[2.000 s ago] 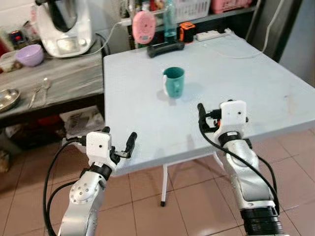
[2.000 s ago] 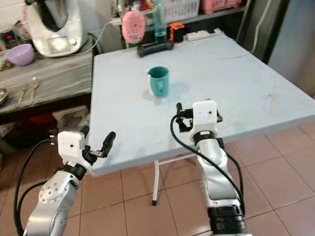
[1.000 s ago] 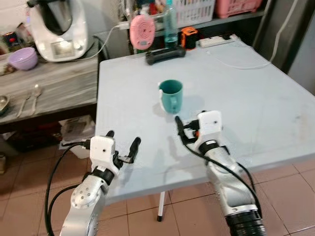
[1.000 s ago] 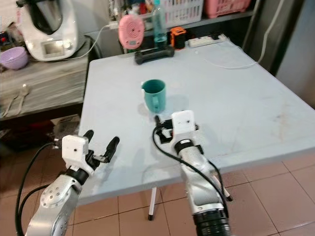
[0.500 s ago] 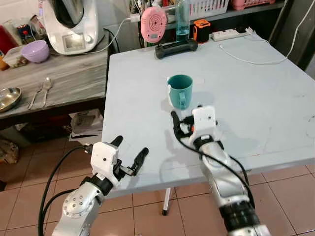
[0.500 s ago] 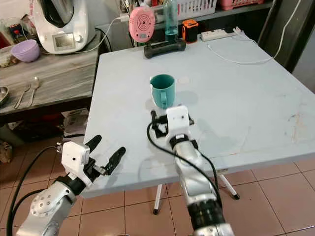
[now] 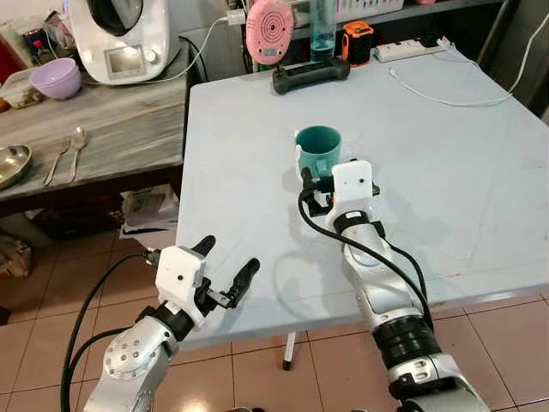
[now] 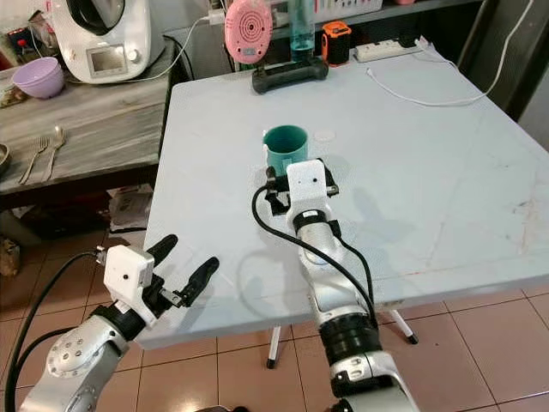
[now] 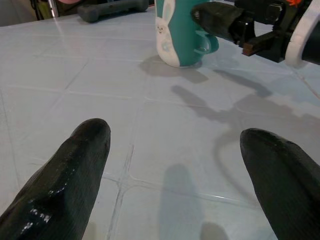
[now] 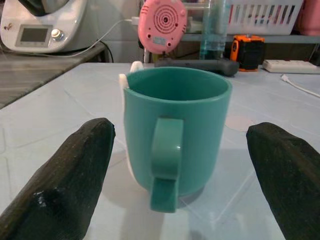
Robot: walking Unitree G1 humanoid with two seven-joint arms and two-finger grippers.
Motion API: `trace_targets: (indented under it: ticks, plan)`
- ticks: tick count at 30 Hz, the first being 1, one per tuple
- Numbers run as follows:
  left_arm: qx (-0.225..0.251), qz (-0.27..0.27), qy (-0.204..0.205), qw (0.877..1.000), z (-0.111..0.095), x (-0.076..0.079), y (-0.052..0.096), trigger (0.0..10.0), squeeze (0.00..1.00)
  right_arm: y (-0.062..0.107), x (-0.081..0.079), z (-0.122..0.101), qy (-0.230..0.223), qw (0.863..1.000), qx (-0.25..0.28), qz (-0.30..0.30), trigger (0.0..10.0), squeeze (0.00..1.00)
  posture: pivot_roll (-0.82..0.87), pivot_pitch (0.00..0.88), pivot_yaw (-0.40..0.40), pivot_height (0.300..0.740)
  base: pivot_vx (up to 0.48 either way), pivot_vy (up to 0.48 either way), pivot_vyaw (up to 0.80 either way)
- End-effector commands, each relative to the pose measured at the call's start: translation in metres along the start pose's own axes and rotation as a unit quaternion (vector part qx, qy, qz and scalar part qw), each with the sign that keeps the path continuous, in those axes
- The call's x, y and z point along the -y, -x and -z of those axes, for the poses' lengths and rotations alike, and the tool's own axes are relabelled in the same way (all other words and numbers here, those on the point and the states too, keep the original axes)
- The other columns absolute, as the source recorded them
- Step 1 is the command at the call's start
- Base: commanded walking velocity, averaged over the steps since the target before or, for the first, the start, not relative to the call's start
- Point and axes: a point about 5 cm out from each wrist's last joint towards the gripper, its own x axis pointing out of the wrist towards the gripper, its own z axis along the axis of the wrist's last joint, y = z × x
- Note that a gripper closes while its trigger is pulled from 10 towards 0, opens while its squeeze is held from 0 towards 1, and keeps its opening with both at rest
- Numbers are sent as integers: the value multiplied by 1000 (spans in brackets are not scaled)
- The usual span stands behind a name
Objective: Setting the table
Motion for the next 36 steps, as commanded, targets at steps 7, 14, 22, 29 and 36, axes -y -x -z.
trace_targets:
  ticks: [7,14,22,29,36]
  plan:
    - [-2,-4,-4,1000,-1,-1,2,10000,0,-9,-9,-4,0,1000,8,6,0,0,-6,121,133,740,0,0,0]
    - [-3,-5,-5,1000,-1,-1,1,10000,0,-12,-6,2,-8,1000,-7,18,0,0,-7,120,136,740,0,0,0]
    - [-2,-4,-4,1000,-2,-1,1,10000,0,-13,-4,6,-11,1000,-14,21,0,0,-8,120,136,740,0,0,0]
    - [-4,-5,-3,1000,-1,0,1,10000,0,-16,-2,4,-12,1000,-8,22,0,0,-9,121,140,740,0,0,0]
    - [-3,-7,-3,1000,0,0,0,10000,0,-16,-2,5,-12,1000,-6,21,0,0,-9,121,138,740,0,0,0]
